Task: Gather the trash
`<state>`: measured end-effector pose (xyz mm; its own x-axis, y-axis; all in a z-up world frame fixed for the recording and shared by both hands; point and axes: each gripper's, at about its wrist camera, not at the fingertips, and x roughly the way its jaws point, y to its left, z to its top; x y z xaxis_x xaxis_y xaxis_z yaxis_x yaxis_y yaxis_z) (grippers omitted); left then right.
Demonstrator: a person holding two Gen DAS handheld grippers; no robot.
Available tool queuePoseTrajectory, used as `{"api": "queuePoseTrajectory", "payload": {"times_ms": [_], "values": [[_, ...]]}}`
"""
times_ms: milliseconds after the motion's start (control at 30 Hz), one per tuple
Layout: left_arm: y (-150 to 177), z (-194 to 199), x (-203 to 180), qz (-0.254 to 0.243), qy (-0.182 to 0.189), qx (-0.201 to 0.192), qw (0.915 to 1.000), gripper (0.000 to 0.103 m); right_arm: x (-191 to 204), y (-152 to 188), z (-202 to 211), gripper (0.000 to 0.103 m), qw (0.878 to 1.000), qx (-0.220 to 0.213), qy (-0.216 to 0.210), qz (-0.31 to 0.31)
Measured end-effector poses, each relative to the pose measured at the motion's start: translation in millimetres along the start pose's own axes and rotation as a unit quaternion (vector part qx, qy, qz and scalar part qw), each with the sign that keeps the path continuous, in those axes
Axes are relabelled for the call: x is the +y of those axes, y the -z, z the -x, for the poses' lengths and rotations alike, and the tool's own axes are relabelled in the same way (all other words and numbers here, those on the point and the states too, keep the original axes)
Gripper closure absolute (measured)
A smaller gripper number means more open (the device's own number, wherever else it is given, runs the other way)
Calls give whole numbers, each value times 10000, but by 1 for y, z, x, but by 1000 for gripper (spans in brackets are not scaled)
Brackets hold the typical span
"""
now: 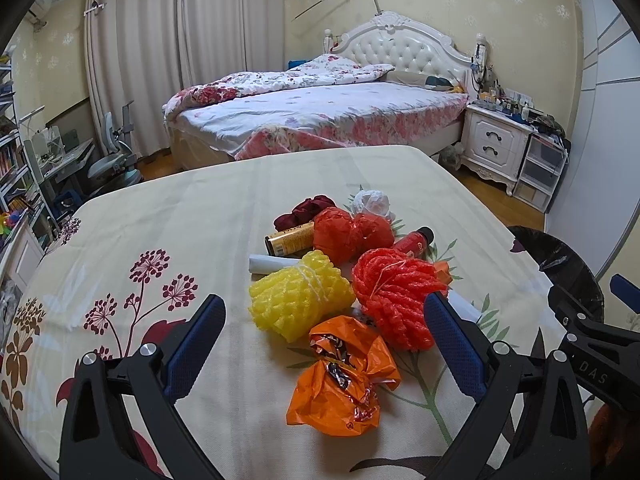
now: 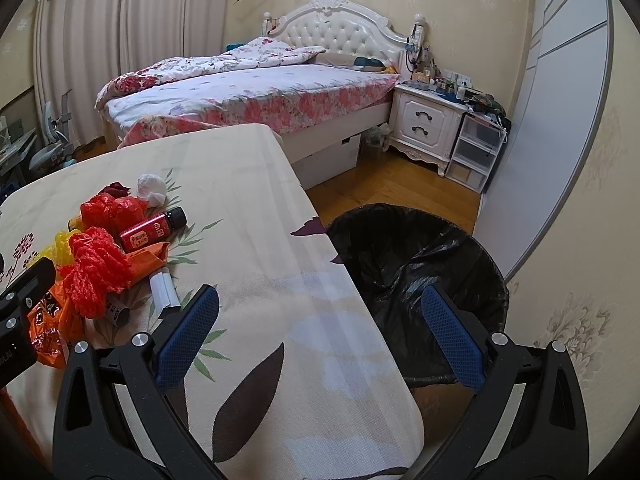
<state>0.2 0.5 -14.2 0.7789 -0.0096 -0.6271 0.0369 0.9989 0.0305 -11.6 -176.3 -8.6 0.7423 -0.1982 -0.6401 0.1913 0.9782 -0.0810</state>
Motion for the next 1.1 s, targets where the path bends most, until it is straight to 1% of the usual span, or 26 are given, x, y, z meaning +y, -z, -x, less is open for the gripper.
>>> {"api": "queuePoseTrajectory", "payload": {"times_ms": [133,367,467,500,567,600,633,867,933,1000,1033,1100], "values": [[3,-1,0,-4,-41,25,10000,6,1,2,-2,4,10000,36,-7,-7],[11,-3,15,120,-97,174,9997,7,5,0,-5,4,9998,143,-127,-14],[12,-1,17,137,-85,227,9996,7,6,0,-5,5,9998,136,-113,-13],[15,-1,16,116,-78,238,9996,7,6,0,-4,6,9998,144,-125,-10],[12,1,17,75,-60,255,9996,7,6,0,-4,15,9997,180,-157,-21],[6,0,19,67,-45,266,9996,7,5,1,-4,23,9996,207,-182,-39],[6,2,20,55,-36,264,9996,7,5,1,-4,26,9995,241,-210,-61],[12,12,21,-14,-11,278,9996,7,5,6,2,27,9991,284,-301,-52],[15,14,20,-33,-28,298,9995,11,5,7,3,27,9991,283,-329,-35],[15,13,17,-69,-21,348,9994,29,4,8,6,26,9990,279,-354,-35],[16,13,15,-86,-2,404,9991,30,3,9,7,26,9989,280,-369,-48],[17,12,13,-97,43,459,9989,30,1,10,8,26,9988,280,-392,-77]]}}
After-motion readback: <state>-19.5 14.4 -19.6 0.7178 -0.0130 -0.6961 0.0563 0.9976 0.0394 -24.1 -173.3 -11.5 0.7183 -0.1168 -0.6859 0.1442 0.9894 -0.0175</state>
